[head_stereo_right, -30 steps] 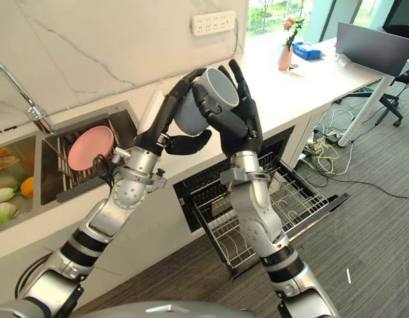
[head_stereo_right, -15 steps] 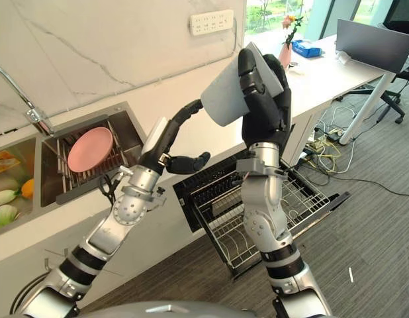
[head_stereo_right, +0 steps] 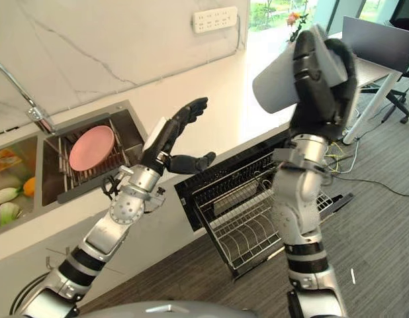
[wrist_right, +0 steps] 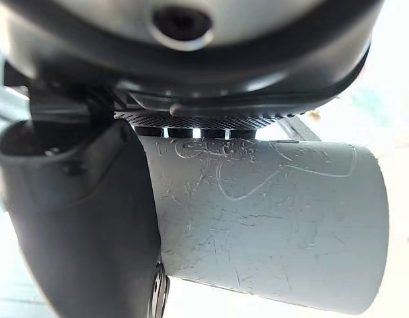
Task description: Place the dishes in the dishwasher.
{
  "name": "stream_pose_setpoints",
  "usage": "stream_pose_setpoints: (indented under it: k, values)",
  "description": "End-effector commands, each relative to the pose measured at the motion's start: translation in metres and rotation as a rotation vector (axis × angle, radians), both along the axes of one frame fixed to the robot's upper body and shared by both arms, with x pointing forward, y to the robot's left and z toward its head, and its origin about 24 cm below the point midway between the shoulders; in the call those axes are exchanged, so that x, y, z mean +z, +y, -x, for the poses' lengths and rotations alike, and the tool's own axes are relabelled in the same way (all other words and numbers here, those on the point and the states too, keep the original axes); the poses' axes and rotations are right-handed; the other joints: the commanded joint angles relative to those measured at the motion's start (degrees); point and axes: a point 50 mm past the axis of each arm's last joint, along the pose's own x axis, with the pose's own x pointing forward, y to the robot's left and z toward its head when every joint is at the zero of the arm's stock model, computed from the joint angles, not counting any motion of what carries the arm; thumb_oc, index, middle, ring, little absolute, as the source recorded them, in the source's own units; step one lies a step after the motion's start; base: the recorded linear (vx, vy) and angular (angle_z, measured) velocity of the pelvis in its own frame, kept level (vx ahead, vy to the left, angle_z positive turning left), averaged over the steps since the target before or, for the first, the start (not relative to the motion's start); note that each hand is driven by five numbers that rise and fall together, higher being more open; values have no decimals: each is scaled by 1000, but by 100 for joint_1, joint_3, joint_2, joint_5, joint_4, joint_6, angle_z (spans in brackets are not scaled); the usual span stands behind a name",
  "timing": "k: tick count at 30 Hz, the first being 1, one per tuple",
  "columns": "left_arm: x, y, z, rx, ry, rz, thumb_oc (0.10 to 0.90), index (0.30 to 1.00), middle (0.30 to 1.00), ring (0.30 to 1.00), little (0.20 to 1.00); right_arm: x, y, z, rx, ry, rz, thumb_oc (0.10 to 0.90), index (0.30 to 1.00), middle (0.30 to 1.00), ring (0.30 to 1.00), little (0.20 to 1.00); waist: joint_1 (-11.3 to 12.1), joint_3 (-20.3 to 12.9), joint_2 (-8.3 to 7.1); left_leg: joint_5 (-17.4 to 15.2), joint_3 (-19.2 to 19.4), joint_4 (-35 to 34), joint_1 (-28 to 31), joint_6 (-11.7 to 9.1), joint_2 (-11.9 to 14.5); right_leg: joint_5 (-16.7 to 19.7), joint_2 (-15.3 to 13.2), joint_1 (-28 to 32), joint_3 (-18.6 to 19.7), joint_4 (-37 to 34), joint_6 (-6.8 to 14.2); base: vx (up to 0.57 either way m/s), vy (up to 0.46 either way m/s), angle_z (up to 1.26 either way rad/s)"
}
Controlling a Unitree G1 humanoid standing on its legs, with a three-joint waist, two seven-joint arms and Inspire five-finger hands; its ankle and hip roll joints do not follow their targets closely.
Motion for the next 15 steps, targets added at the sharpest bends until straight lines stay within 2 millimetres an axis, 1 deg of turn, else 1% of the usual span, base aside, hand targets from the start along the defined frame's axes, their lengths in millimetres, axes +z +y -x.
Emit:
stream_pose_setpoints:
  k: [1,2,3,4,5,6,7,8,9,10,12,13,15]
  values:
    - [72,-11,11,-214,-257,172,800,900,900,900,900,50,-6,21,-113,-240,244,400,300,300,300,300,-82,-294,-235,-421,22,42,543,-226,370,442,-282,-185,-85,117,309,0,0,0]
    - [72,-11,11,-214,-257,172,800,900,900,900,900,50,-6,21,-113,-240,244,400,300,300,300,300,-82,-294,-235,-421,22,42,543,-226,370,442,-282,-185,-85,117,309,0,0,0]
    - [72,-14,13,-261,-236,185,800,900,900,900,900,46,-11,20,-138,-200,306,400,300,300,300,300,-97,-287,-245,-423,26,42,542,-223,369,446,-282,-195,-77,119,311,0,0,0]
    - [72,-14,13,-261,-236,185,800,900,900,900,900,46,-11,20,-138,-200,306,400,300,300,300,300,-97,-287,-245,-423,26,42,542,-223,369,446,-282,-195,-77,119,311,2,5,-6]
    - [73,-19,16,-343,-198,205,800,900,900,900,900,39,-22,18,-180,-110,452,400,300,300,300,300,-168,-254,-276,-457,41,56,555,-229,371,433,-264,-202,-52,130,325,2,0,-5]
    - [73,-19,16,-343,-198,205,800,900,900,900,900,39,-22,18,-180,-110,452,400,300,300,300,300,-168,-254,-276,-457,41,56,555,-229,371,433,-264,-202,-52,130,325,-15,5,-7]
    - [72,-24,18,-397,-162,219,800,900,900,900,900,31,-28,18,-203,-55,504,400,300,300,300,300,-181,-245,-278,-423,50,41,533,-214,368,454,-264,-235,-55,135,314,-20,14,-6]
    - [65,-31,19,-481,-76,242,800,900,900,900,900,23,-29,15,-209,28,627,400,300,300,300,300,-218,-223,-297,-405,72,38,511,-210,364,462,-251,-272,-28,142,314,-20,14,-10]
    - [65,-31,19,-481,-76,242,800,900,900,900,900,23,-29,15,-209,28,627,400,300,300,300,300,-218,-223,-297,-405,72,38,511,-210,364,462,-251,-272,-28,142,314,-22,21,-12]
    - [52,-39,20,-588,54,248,800,900,900,900,900,5,-42,10,-219,193,790,400,300,300,300,300,-261,-168,-314,-389,89,37,497,-212,369,472,-239,-306,-23,149,318,-21,17,-14]
    - [41,-46,23,-655,146,239,800,900,900,900,900,-6,-46,8,-188,266,846,400,300,300,300,300,-269,-155,-318,-376,79,36,472,-207,360,471,-236,-319,-27,145,322,-13,13,-6]
    - [41,-46,23,-655,146,239,800,900,900,900,900,-6,-46,8,-188,266,846,400,300,300,300,300,-269,-155,-318,-376,79,36,472,-207,360,471,-236,-319,-27,145,322,0,0,0]
    - [29,-52,24,-719,242,225,800,900,900,900,900,-14,-49,6,-173,327,896,400,300,300,300,300,-279,-129,-310,-370,71,34,459,-209,348,471,-245,-318,-37,148,328,0,0,0]
